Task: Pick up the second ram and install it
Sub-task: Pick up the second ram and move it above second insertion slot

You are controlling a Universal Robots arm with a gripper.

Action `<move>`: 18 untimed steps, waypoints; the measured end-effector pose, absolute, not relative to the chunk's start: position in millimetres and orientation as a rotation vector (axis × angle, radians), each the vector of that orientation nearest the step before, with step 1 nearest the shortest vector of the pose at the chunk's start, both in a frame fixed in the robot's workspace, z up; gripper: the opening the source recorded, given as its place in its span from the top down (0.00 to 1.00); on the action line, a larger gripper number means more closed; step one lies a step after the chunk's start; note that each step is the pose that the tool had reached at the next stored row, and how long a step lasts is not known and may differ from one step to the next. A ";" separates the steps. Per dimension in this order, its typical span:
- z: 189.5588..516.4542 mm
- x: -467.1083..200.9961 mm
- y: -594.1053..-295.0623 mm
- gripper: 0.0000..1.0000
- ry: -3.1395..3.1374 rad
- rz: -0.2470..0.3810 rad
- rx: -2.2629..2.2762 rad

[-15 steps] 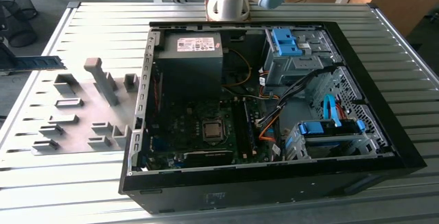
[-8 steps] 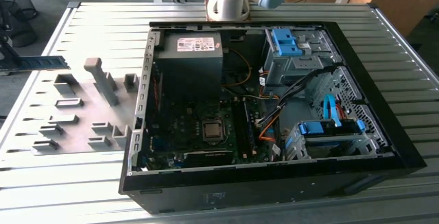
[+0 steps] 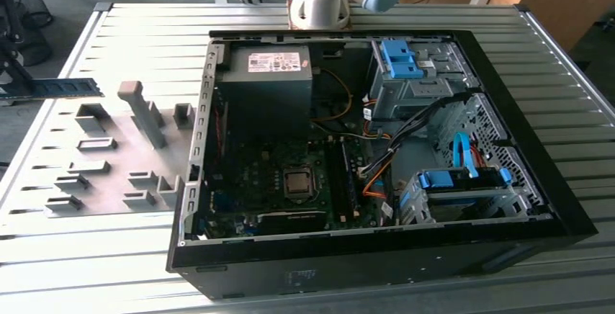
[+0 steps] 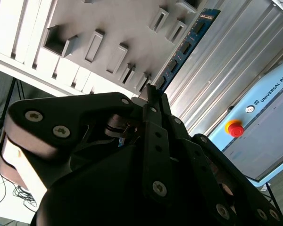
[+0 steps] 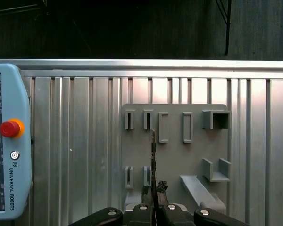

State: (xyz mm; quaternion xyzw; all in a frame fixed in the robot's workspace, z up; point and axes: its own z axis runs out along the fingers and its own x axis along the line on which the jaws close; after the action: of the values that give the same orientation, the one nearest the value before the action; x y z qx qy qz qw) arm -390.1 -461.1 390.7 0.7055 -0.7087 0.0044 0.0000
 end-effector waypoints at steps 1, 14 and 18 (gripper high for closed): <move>390.7 -389.4 -461.1 0.86 -2.226 0.014 2.216; 390.7 -379.8 -461.1 0.86 -2.226 0.014 2.216; 390.7 -376.6 -461.1 0.86 -2.226 0.014 2.216</move>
State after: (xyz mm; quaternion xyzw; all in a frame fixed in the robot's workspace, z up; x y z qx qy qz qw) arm -376.6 -461.1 390.7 0.7055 -0.7087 0.0044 0.0000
